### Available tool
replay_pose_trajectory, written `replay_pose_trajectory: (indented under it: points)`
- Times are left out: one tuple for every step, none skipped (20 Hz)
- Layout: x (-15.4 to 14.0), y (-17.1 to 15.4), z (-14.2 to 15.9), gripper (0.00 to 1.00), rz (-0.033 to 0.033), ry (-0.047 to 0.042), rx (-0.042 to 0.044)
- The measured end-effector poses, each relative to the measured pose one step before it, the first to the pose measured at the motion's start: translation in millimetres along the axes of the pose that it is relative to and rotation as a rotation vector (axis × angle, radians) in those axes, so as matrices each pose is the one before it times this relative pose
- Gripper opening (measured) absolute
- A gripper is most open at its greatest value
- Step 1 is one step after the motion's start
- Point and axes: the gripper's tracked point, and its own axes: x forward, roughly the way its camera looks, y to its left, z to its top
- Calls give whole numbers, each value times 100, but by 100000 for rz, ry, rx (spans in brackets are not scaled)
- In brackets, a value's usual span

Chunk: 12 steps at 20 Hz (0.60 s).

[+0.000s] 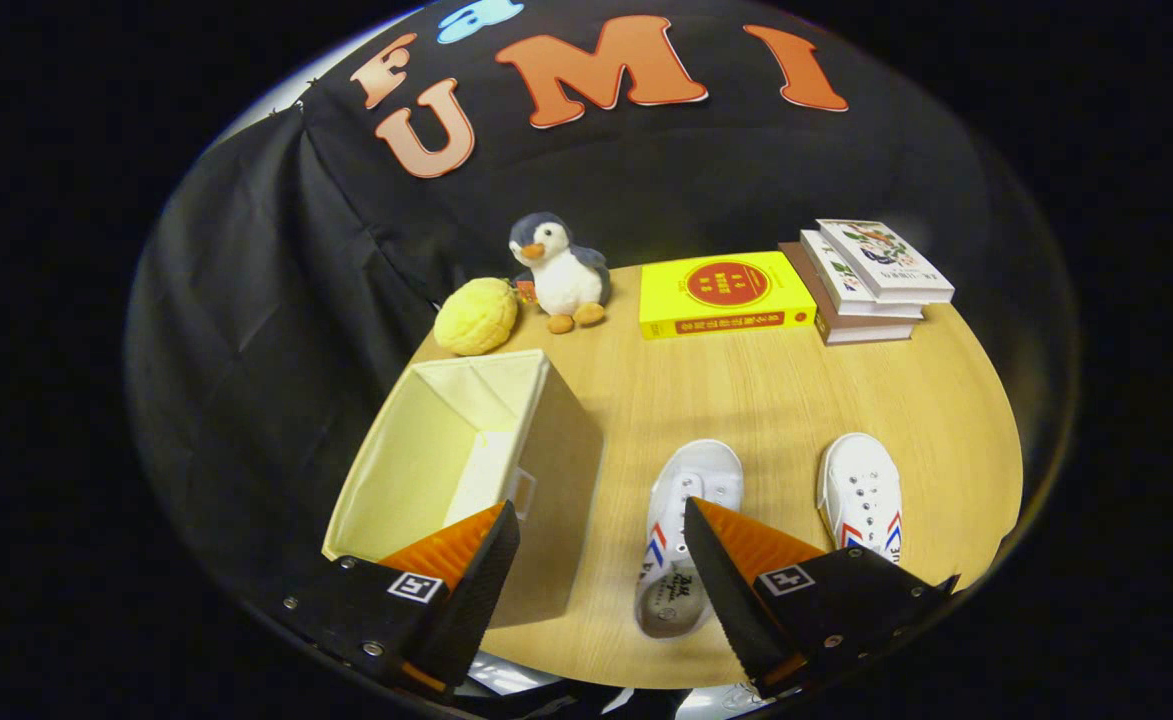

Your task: Open the storage box then place both shoes into the box .Put the left shoe in first, then the right shoe, with the right side of both shoes facing outward in a uniform manner.

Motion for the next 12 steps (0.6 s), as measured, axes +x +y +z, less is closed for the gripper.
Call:
replay_pose_trajectory:
  points:
    - [372,-989,-907,98,-1474,2321,631]
    - [404,-1045,-1048,97,-1397,2579,943]
    - [427,-909,-781,96,-1466,2324,1106]
    - [387,-887,-694,95,-1383,1869,912]
    - [511,-912,-702,90,-1520,1898,519]
    - [425,-786,-663,88,-1246,2039,233]
    - [459,-629,-544,83,-860,1605,403]
    - [432,-409,-531,81,-513,1805,545]
    - [494,-329,-468,78,-92,1545,779]
    - [500,-224,-353,76,58,1356,574]
    - [562,-215,-354,72,-213,1477,353]
    - [527,-109,-220,70,131,1266,371]
